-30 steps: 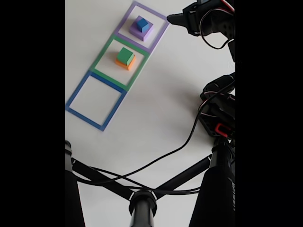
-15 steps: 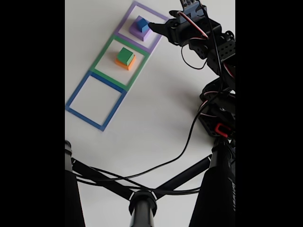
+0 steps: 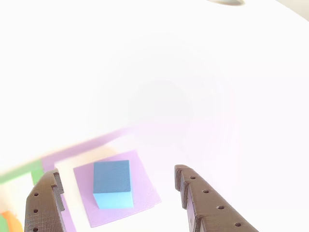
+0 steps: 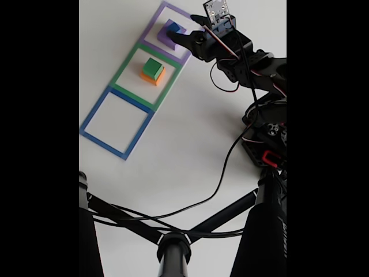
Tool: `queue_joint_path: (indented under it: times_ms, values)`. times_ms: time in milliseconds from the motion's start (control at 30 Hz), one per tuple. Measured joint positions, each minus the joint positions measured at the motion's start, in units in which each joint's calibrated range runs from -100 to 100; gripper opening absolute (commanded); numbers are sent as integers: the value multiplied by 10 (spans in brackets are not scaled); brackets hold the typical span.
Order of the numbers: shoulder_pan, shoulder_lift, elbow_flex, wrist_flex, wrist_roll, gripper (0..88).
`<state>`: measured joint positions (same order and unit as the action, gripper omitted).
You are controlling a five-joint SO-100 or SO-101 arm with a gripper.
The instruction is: Tower of hanoi
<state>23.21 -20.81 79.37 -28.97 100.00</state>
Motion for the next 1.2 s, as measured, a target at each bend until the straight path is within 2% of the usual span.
queue_joint_path:
  times_ms: [300,667,1200]
  values:
    - [-13,128,3,-149,0,273]
    - [-13,281,-45,-278,0,268]
    - [-15,337,-76,-305,0,224]
